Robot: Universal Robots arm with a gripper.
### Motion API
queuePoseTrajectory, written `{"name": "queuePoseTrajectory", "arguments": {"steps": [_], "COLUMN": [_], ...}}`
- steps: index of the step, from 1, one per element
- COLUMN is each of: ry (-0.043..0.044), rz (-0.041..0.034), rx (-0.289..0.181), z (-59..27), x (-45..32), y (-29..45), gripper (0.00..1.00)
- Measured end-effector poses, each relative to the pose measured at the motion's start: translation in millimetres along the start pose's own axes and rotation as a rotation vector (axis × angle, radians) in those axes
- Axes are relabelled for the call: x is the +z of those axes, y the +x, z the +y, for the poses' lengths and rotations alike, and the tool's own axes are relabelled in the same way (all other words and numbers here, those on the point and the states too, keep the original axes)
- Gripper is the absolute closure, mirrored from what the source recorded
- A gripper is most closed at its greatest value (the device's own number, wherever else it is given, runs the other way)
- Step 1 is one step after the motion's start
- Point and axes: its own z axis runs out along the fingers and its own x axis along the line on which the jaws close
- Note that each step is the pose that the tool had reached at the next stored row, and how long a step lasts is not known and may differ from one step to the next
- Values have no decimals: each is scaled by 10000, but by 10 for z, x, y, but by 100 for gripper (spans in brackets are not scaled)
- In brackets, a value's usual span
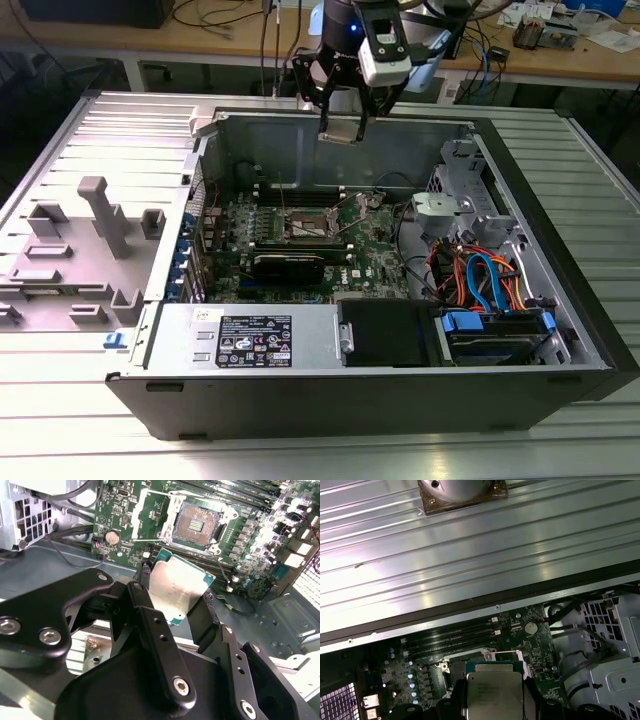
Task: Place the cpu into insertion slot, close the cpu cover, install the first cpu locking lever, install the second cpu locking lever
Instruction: 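Place the cpu into insertion slot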
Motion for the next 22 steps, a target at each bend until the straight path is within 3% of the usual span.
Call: {"name": "queuePoseTrajectory", "arguments": {"steps": [13, 20, 22], "ry": [-10, -10, -15], "rz": [-101, -107, -137], "rx": [1594, 1689, 2178], "z": [-7, -13, -14], "x": [31, 32, 34], "y": [-2, -4, -4], "gripper": [45, 45, 45]}}
